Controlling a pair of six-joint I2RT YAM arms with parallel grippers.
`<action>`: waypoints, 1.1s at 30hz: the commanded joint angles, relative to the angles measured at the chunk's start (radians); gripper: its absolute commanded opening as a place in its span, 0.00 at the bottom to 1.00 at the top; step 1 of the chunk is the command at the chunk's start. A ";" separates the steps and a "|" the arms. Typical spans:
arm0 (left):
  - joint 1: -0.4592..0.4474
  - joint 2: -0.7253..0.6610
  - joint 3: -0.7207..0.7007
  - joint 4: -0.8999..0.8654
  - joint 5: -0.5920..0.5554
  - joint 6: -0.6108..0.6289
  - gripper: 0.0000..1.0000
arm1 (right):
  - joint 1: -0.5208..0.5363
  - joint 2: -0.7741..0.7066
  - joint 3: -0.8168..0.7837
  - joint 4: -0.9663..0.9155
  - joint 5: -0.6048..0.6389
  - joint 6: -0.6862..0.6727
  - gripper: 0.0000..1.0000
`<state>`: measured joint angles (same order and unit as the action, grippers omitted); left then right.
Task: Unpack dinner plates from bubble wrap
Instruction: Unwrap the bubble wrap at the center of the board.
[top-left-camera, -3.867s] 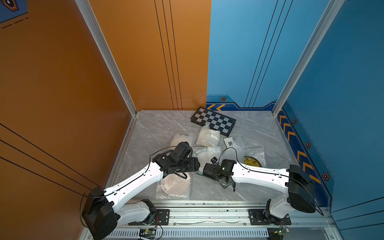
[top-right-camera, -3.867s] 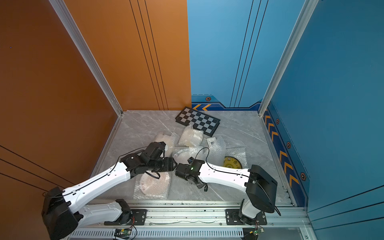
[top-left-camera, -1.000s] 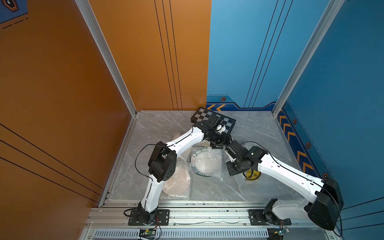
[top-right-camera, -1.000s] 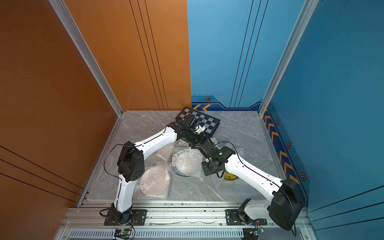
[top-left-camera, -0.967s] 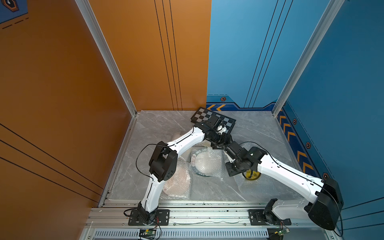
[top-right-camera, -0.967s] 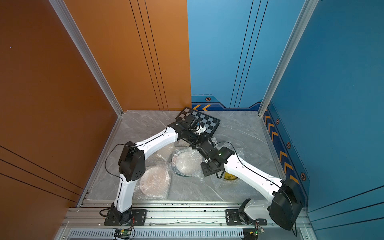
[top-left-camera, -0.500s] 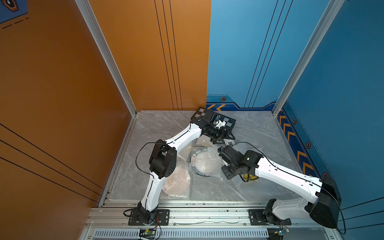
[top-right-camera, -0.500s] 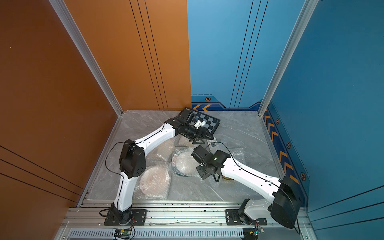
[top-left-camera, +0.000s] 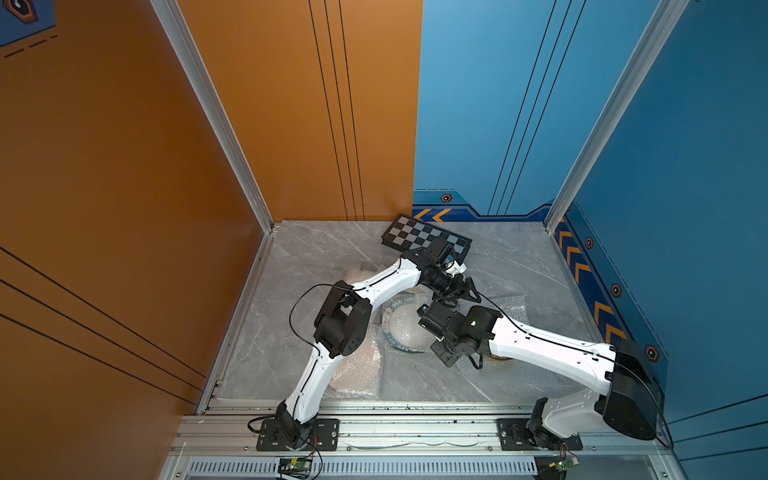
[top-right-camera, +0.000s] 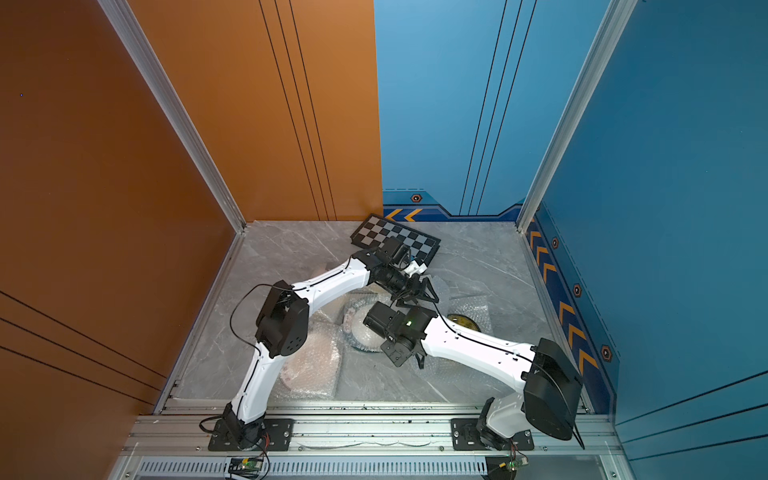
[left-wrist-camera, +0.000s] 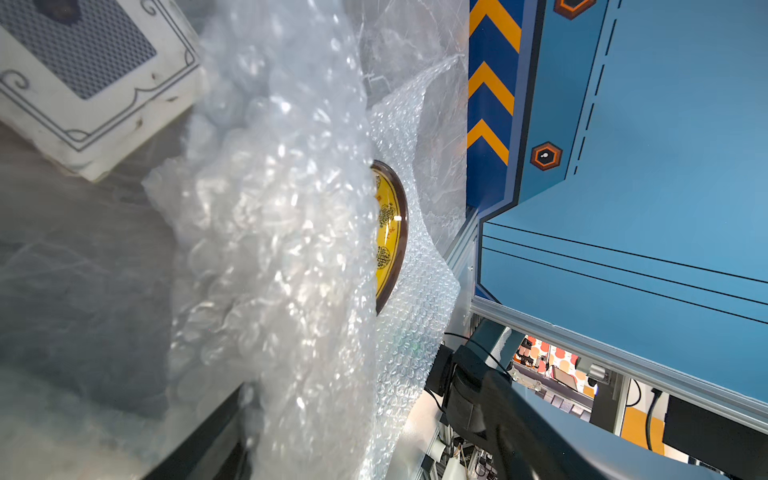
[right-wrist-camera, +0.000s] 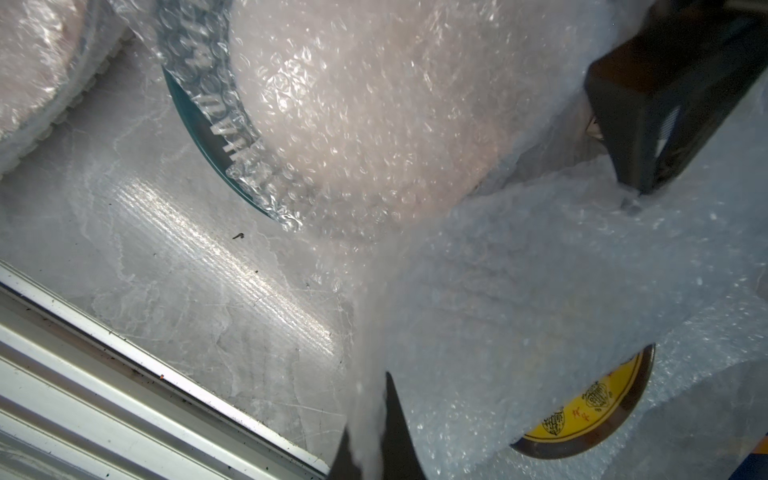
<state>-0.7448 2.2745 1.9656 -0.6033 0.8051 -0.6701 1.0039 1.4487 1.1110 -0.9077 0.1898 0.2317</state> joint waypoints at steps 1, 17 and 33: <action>-0.007 -0.002 0.010 -0.023 0.021 0.033 0.80 | 0.007 0.004 0.036 -0.029 0.041 -0.017 0.02; 0.048 -0.051 0.090 -0.264 -0.220 0.248 0.80 | 0.015 -0.060 0.009 -0.034 0.055 0.015 0.02; -0.027 0.022 0.131 -0.184 -0.114 0.138 0.28 | 0.022 -0.073 -0.007 -0.022 0.075 0.027 0.02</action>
<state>-0.7898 2.2749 2.0754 -0.8013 0.6647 -0.5148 1.0183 1.4071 1.1240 -0.9081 0.2409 0.2371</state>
